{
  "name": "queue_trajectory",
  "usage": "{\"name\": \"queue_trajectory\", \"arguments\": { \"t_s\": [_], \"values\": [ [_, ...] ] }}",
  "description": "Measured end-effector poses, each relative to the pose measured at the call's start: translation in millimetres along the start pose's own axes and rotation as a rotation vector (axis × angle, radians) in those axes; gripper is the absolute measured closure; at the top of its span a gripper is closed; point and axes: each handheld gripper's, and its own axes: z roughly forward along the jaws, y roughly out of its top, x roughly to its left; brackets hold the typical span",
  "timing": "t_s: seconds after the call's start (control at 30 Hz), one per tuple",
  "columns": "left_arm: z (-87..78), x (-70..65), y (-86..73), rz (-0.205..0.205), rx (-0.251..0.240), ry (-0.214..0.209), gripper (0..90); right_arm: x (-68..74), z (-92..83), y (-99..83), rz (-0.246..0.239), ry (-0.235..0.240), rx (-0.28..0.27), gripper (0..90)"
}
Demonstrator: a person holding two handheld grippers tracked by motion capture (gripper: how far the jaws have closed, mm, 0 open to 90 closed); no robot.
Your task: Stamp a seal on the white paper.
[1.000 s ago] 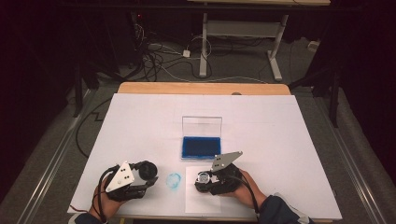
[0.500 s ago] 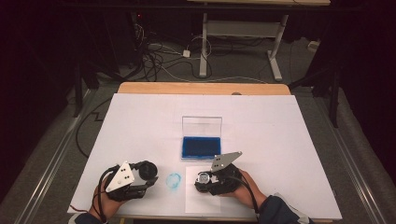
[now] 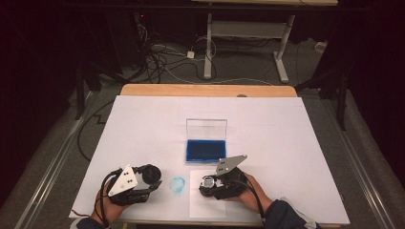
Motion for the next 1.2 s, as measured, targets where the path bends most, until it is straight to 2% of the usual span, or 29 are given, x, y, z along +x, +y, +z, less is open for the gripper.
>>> {"name": "queue_trajectory", "arguments": {
  "t_s": [0.13,0.23,0.33,0.4,0.47,1.2],
  "values": [
    [-0.5,0.1,0.0,0.001,-0.002,0.002,36.1,-1.1,0.2,0.1,0.020,0.010,-0.005,57.3],
    [-1.6,0.3,0.0,-0.002,-0.007,0.004,36.2,-0.8,-1.3,1.9,0.009,0.008,0.009,57.2],
    [-1.6,0.2,-0.2,-0.001,-0.006,0.002,36.1,0.8,-7.9,7.4,0.000,0.003,-0.028,57.2],
    [-1.4,-0.1,0.1,0.001,-0.006,0.002,36.1,3.9,-14.6,13.5,-0.025,-0.011,-0.049,57.2],
    [-1.1,-0.4,0.3,0.002,-0.005,0.001,36.1,3.7,-19.2,16.2,-0.020,-0.002,-0.078,57.1],
    [6.0,-9.6,8.5,0.025,-0.012,-0.030,36.1,8.3,-49.0,27.0,-0.052,-0.086,-0.157,57.1]
  ]
}}
